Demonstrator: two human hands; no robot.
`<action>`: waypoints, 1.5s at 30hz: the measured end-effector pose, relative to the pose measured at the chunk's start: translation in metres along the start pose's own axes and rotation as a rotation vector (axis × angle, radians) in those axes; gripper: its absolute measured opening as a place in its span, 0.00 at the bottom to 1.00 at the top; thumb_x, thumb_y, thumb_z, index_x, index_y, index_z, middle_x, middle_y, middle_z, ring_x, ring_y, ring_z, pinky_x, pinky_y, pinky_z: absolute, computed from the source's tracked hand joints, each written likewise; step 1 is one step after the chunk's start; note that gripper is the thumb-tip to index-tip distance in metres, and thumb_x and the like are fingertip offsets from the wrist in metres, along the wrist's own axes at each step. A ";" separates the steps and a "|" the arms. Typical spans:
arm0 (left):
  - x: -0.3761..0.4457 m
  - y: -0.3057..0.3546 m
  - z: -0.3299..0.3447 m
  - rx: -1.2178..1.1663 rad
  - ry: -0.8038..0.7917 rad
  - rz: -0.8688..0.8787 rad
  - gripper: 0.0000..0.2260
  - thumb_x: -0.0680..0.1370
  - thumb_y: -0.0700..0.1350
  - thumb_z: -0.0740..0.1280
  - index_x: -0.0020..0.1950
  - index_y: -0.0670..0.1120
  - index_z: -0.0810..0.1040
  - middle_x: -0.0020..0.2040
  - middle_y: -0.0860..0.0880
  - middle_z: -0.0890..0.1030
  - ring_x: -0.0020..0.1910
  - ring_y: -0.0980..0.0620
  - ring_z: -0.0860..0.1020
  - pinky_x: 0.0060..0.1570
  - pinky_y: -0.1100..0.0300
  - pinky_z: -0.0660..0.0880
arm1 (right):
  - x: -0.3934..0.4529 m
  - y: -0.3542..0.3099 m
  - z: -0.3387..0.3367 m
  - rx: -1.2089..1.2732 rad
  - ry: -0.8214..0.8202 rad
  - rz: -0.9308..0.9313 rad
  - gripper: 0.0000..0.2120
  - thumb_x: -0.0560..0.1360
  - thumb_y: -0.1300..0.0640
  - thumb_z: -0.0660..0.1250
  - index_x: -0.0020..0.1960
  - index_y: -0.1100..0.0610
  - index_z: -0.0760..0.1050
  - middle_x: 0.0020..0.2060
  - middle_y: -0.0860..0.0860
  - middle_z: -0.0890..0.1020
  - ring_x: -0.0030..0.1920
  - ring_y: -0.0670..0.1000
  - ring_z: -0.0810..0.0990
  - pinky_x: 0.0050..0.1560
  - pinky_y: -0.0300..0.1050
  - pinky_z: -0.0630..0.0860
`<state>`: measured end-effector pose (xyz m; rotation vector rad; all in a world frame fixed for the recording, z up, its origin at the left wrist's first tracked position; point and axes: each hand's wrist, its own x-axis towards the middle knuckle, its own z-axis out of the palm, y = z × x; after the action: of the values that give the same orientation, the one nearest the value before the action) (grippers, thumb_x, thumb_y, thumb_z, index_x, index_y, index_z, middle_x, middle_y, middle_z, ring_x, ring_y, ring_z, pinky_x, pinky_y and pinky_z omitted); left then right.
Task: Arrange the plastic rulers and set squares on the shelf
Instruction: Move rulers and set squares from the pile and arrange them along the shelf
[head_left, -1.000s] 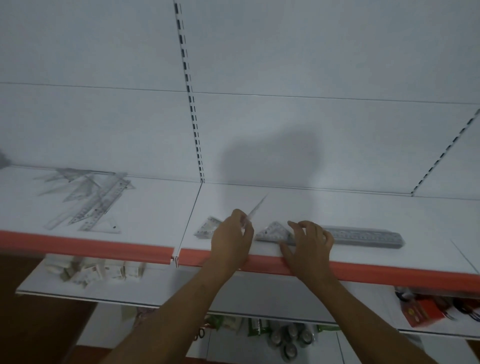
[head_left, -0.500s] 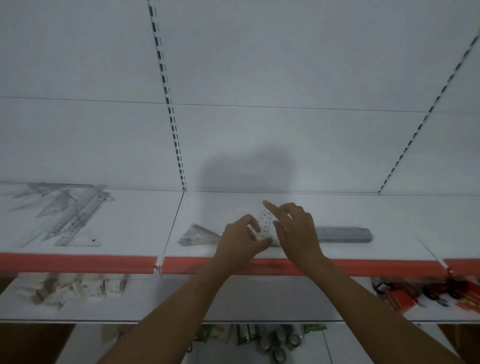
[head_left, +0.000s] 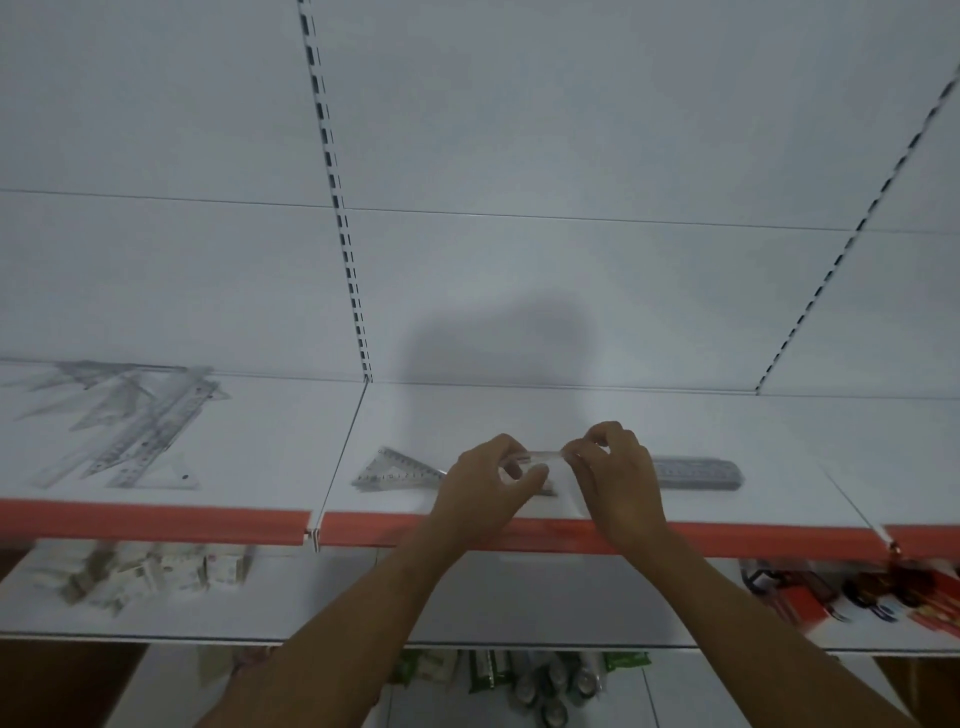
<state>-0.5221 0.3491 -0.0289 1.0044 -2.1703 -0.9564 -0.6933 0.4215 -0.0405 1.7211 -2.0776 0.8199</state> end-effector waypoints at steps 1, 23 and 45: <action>0.000 -0.001 0.001 0.002 0.012 0.000 0.12 0.73 0.58 0.65 0.48 0.52 0.76 0.40 0.57 0.79 0.34 0.59 0.74 0.40 0.56 0.76 | -0.001 0.001 0.001 0.009 -0.014 0.008 0.09 0.77 0.54 0.64 0.44 0.56 0.81 0.42 0.53 0.78 0.39 0.54 0.76 0.40 0.44 0.69; -0.009 -0.023 -0.007 0.174 0.249 -0.125 0.19 0.77 0.52 0.67 0.66 0.51 0.67 0.44 0.55 0.76 0.39 0.56 0.75 0.39 0.59 0.72 | 0.003 -0.016 0.016 0.360 -0.174 0.059 0.13 0.77 0.51 0.65 0.59 0.54 0.74 0.48 0.45 0.73 0.44 0.45 0.74 0.43 0.42 0.75; -0.012 -0.127 -0.094 0.387 0.327 -0.116 0.19 0.73 0.55 0.69 0.62 0.49 0.76 0.58 0.51 0.75 0.58 0.51 0.72 0.56 0.54 0.69 | 0.019 -0.121 0.098 0.027 -0.084 0.037 0.19 0.73 0.43 0.56 0.51 0.51 0.80 0.44 0.48 0.77 0.44 0.51 0.77 0.46 0.47 0.69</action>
<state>-0.3961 0.2652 -0.0760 1.3730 -2.0711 -0.3835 -0.5695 0.3337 -0.0794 1.7644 -2.1690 0.8023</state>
